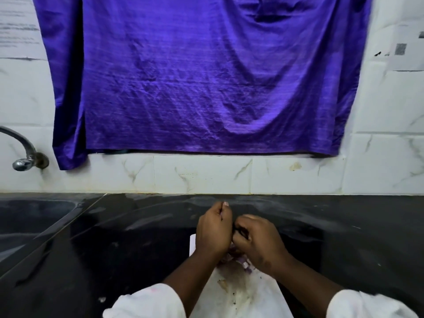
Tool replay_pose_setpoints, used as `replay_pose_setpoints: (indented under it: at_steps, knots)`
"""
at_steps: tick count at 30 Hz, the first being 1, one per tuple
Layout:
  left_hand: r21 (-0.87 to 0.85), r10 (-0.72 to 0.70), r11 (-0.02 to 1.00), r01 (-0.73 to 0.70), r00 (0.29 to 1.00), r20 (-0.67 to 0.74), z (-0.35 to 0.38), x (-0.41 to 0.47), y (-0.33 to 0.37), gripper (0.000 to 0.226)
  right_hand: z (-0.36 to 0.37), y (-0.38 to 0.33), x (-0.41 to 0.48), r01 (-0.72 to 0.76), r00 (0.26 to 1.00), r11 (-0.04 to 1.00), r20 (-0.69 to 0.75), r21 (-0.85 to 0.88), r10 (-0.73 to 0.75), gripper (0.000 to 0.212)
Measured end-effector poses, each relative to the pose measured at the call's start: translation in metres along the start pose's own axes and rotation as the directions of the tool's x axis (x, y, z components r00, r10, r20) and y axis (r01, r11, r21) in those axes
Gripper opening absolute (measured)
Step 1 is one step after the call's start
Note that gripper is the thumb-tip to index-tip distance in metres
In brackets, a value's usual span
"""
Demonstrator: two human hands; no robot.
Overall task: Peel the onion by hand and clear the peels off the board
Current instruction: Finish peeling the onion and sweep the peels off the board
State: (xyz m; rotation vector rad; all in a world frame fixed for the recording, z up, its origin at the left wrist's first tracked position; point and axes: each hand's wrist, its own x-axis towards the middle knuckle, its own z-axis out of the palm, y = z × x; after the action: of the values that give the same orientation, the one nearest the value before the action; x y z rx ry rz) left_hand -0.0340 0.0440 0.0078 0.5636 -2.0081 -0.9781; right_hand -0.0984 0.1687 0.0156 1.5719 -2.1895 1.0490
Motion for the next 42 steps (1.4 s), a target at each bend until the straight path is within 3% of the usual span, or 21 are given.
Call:
replay_pose_setpoints:
  at_steps: [3,6,8,12,15,16,20,23,27,31,33,35,38,42]
  knots:
    - [-0.060,-0.067,0.996,0.067,0.998,-0.009,-0.009,0.003,0.014,0.044,-0.015,-0.010,-0.007,0.003,0.999,0.995,0.046,0.101,-0.007,0.012]
    - [-0.192,-0.142,0.971,0.144,0.990,0.028,-0.017,0.007,0.032,0.044,-0.036,0.004,-0.002,-0.136,0.981,0.989,-0.130,0.053,0.142,0.012]
    - [-0.249,-0.242,0.931,0.268,0.961,0.130,-0.026,0.008,0.040,0.035,-0.050,0.009,0.004,-0.232,0.953,0.972,-0.193,0.032,0.234,0.014]
    - [-0.514,-0.413,0.665,0.542,0.840,0.351,-0.040,-0.003,0.054,0.045,-0.041,-0.002,-0.001,-0.267,0.964,0.961,-0.023,-0.073,0.266,0.027]
    - [-0.550,-0.444,0.611,0.570,0.821,0.358,-0.047,-0.011,0.056,0.048,-0.035,-0.005,-0.004,-0.272,0.962,0.959,-0.027,-0.084,0.271,0.014]
    - [-0.556,-0.451,0.599,0.577,0.816,0.361,-0.047,-0.013,0.057,0.049,-0.036,-0.006,-0.005,-0.253,0.967,0.966,-0.031,-0.056,0.251,0.004]
    - [-0.532,-0.483,0.605,0.592,0.805,0.345,-0.049,-0.019,0.052,0.049,-0.033,-0.023,-0.012,-0.168,0.982,0.985,-0.078,0.025,0.170,0.027]
    - [-0.492,-0.523,0.615,0.616,0.786,0.330,-0.047,-0.024,0.049,0.051,-0.033,-0.035,-0.014,-0.071,0.986,0.996,-0.145,0.061,0.079,0.032]
    - [-0.475,-0.526,0.595,0.648,0.761,0.379,-0.047,-0.029,0.049,0.056,-0.033,-0.041,-0.014,0.071,0.992,0.996,-0.106,0.052,-0.065,0.025]
    - [-0.456,-0.537,0.599,0.658,0.753,0.381,-0.045,-0.030,0.054,0.059,-0.033,-0.044,-0.012,0.101,0.985,0.995,-0.140,-0.023,-0.104,0.012]
    - [-0.447,-0.535,0.612,0.652,0.758,0.373,-0.045,-0.030,0.055,0.061,-0.029,-0.048,-0.011,0.044,0.988,0.999,-0.147,0.019,-0.041,0.011]
    - [-0.441,-0.511,0.642,0.627,0.779,0.364,-0.044,-0.029,0.054,0.060,-0.021,-0.053,-0.010,-0.086,0.979,0.977,-0.164,0.196,0.119,0.012]
    - [-0.448,-0.504,0.662,0.601,0.800,0.327,-0.044,-0.026,0.056,0.046,-0.009,-0.057,-0.004,-0.225,0.914,0.852,-0.200,0.473,0.353,0.013]
    - [-0.507,-0.542,0.633,0.585,0.802,0.250,-0.042,-0.020,0.057,0.039,0.015,-0.069,0.007,-0.294,0.835,0.790,-0.259,0.538,0.486,0.014]
